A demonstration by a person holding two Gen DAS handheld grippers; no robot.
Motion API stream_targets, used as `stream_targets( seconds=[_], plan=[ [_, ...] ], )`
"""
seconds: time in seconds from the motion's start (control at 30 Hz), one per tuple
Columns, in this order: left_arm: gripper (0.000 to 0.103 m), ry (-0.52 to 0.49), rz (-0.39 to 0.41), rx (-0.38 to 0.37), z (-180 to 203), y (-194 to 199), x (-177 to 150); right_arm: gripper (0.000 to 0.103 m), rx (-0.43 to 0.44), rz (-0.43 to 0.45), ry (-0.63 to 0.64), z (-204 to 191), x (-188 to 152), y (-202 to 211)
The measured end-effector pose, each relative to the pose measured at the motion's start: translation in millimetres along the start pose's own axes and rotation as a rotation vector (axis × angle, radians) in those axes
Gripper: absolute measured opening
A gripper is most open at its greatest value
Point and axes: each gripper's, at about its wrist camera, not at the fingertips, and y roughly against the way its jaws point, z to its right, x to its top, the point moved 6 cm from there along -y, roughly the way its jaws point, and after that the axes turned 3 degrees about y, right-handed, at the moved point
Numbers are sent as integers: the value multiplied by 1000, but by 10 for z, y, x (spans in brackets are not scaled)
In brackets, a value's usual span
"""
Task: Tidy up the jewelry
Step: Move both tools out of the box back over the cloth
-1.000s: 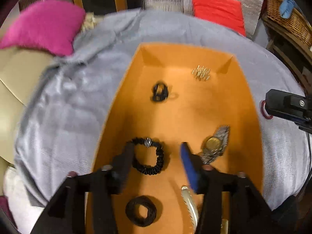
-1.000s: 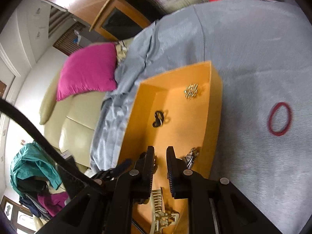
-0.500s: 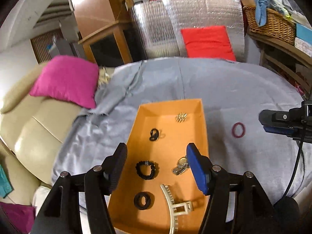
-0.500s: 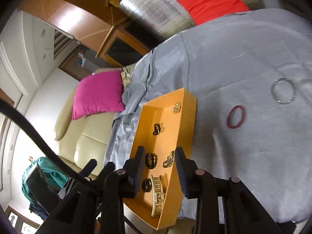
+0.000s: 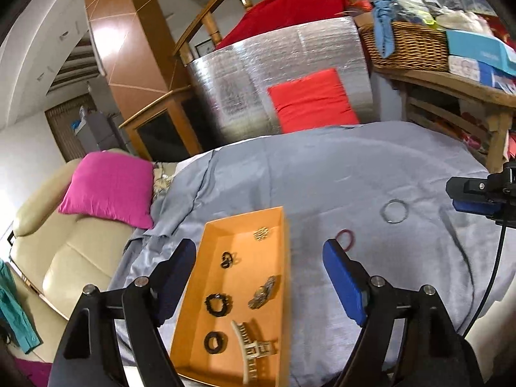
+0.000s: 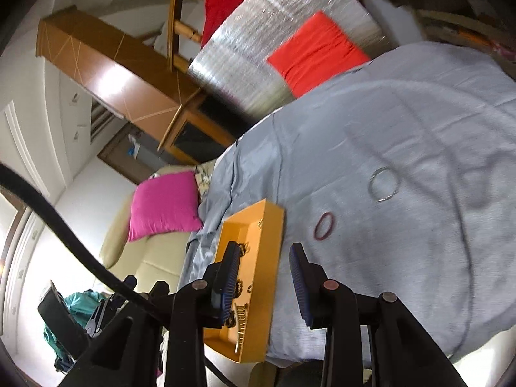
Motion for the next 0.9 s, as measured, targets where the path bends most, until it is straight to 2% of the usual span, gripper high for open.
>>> stream_targets(
  seconds=[0.27,0.6,0.73,0.9],
  plan=[
    [82,-54,6,-17,385,47,86,36,-27,47,-48,408,57,301],
    [82,-97,-20,-52,743,-94,72,36,-54,56,-112,827,33,385],
    [82,-85,-70,-85,830,-235,-73,36,-74,47,-126,972,-25,385],
    [82,-54,-191,-114,861,-544,-403,36,-97,29,-167,1196,-104,363]
  ],
)
